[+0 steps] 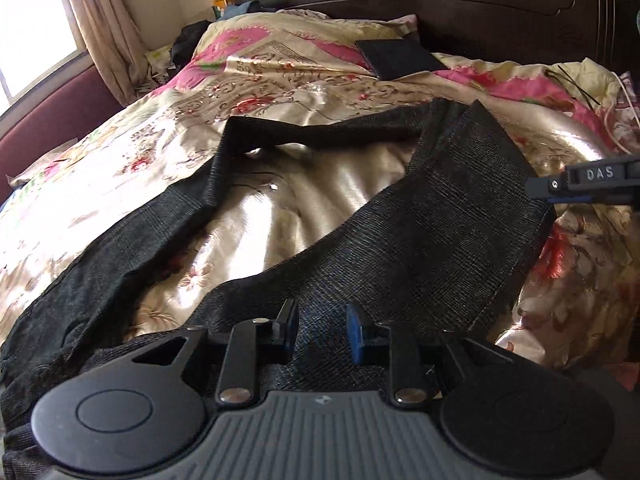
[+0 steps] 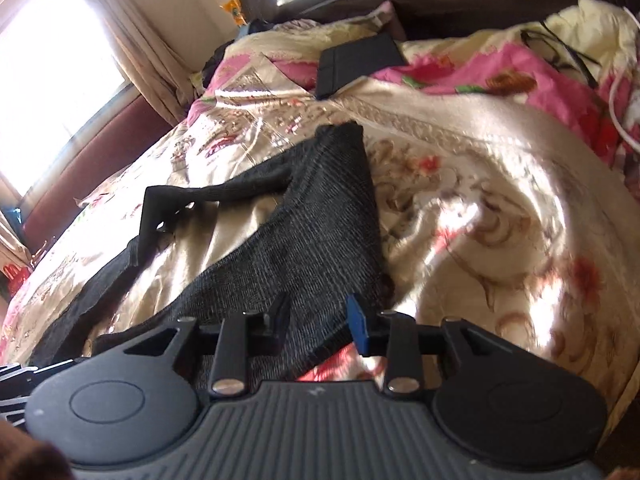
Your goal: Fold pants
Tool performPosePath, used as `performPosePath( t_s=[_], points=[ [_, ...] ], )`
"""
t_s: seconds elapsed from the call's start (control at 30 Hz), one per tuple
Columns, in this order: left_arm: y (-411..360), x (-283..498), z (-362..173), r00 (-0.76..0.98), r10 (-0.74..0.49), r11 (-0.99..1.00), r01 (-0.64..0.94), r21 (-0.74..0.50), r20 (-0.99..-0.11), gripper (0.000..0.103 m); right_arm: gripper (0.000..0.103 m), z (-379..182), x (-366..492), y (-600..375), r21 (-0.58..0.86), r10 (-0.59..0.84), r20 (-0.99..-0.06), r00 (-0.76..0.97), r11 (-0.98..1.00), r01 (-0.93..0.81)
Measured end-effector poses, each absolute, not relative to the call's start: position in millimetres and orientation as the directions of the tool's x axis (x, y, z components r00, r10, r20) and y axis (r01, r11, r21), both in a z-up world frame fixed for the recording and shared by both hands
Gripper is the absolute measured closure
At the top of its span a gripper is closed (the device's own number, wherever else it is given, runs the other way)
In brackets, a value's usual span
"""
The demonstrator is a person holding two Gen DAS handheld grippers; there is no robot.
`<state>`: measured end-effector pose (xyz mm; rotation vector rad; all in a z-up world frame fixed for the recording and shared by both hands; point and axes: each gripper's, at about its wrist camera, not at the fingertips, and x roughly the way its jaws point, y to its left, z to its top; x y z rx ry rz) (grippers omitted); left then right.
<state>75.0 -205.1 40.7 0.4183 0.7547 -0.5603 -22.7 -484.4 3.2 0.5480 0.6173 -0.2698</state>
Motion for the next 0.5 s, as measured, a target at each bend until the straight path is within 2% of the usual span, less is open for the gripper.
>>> performPosePath(
  t_s=[0.1, 0.2, 0.27, 0.3, 0.4, 0.43, 0.5],
  points=[
    [-214.9, 78.7, 33.9, 0.564, -0.34, 0.774, 0.623, 0.117, -0.753, 0.062, 0.071, 2.5, -12.1, -501.0, 0.362, -0.137, -0.65, 0.748, 0.809, 0.463],
    [-230.3, 81.0, 26.5, 0.545, -0.375, 0.751, 0.652, 0.098, -0.75, 0.062, 0.069, -7.7, -14.2, -522.0, 0.415, -0.048, -0.695, 0.718, 0.789, 0.454],
    [-240.2, 84.4, 19.4, 0.54, -0.389, 0.74, 0.665, 0.096, -0.746, 0.062, 0.063, -12.8, -14.5, -528.8, 0.459, 0.031, -0.706, 0.708, 0.781, 0.424],
    [-243.5, 86.6, 16.1, 0.534, -0.391, 0.739, 0.668, 0.09, -0.749, 0.062, 0.058, -14.6, -15.1, -533.4, 0.506, 0.071, -0.692, 0.718, 0.758, 0.412],
    [-246.5, 90.5, 10.0, 0.525, -0.389, 0.737, 0.671, 0.086, -0.757, 0.062, 0.056, -18.4, -16.1, -542.7, 0.691, 0.226, -0.588, 0.777, 0.64, 0.337],
    [-245.8, 90.3, 10.0, 0.524, -0.391, 0.733, 0.675, 0.088, -0.757, 0.061, 0.049, -18.2, -16.8, -541.4, 0.751, 0.266, -0.529, 0.806, 0.589, 0.298],
    [-244.5, 90.7, 10.1, 0.523, -0.392, 0.73, 0.678, 0.091, -0.757, 0.059, 0.05, -12.4, -14.8, -530.0, 0.781, 0.279, -0.465, 0.84, 0.577, 0.24]
  ],
)
